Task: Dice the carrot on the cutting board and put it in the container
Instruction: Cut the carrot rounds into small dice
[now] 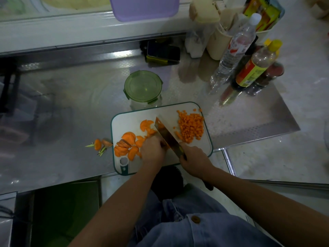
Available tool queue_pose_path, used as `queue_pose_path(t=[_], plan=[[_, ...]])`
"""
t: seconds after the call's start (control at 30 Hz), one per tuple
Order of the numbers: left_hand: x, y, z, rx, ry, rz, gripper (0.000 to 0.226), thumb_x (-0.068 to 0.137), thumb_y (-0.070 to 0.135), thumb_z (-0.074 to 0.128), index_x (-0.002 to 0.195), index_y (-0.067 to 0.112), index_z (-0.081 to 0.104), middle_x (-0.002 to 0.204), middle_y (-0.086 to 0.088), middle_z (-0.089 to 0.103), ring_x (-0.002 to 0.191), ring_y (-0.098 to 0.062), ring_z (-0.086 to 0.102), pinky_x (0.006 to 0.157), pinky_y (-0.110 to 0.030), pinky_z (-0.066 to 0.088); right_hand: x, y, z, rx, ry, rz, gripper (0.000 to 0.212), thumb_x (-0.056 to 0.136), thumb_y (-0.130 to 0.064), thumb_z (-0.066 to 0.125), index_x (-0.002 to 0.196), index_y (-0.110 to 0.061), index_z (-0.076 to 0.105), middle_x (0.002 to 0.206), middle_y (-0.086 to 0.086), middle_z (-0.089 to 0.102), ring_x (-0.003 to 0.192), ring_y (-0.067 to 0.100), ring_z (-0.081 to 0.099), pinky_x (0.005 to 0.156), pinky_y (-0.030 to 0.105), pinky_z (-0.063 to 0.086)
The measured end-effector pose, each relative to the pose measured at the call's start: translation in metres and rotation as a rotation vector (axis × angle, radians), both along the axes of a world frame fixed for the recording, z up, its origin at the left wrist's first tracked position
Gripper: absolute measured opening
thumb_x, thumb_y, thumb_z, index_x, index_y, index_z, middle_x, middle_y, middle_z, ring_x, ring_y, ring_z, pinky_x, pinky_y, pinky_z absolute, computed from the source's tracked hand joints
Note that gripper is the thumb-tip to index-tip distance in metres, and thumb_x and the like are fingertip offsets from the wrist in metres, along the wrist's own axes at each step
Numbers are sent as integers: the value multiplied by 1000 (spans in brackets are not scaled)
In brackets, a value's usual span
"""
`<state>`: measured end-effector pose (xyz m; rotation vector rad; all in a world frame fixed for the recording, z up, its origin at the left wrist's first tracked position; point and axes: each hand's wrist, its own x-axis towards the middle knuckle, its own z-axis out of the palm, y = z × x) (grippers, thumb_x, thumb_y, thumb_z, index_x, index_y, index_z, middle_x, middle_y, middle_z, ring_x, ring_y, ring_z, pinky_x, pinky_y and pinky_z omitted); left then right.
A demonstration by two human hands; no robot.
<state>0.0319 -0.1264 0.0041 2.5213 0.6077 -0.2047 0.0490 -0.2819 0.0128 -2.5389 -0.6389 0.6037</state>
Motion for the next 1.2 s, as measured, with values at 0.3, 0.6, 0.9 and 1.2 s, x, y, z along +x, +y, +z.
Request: queue_pose_path(t=[0.3,0.6,0.9,1.2], plan=[[2,1,-3,31,35,6,12,79,25,65,88,20,71,89,-5,69,84,-26,64,63,-32,46,-2,9,-2,42,0,-72,50,91,-15,49,139,-11,36,86,16,63,73,33,61,65,44,53],[1,4,-7,52,51,-9,15,84,30,63,89,16,65,90,-6,66,86,-26,63,65,-32,47,-4,1,4,15,20,12,40,89,-16,50,128,-12,45,87,16,63,75,33,60,66,43,52],[1,5,-8,36,34,-12,15,82,27,64,77,13,68,82,-10,68,80,-29,64,58,-31,42,-5,11,-4,42,18,-28,43,91,-15,49,134,-12,40,81,17,61,68,33,58,62,44,52],[21,-4,-6,30,-28,-78,21,86,33,58,89,14,68,88,-7,65,84,-25,63,62,-32,43,26,-16,11,275,47,-405,28,83,-24,50,108,-14,57,69,4,58,66,28,59,65,45,53]])
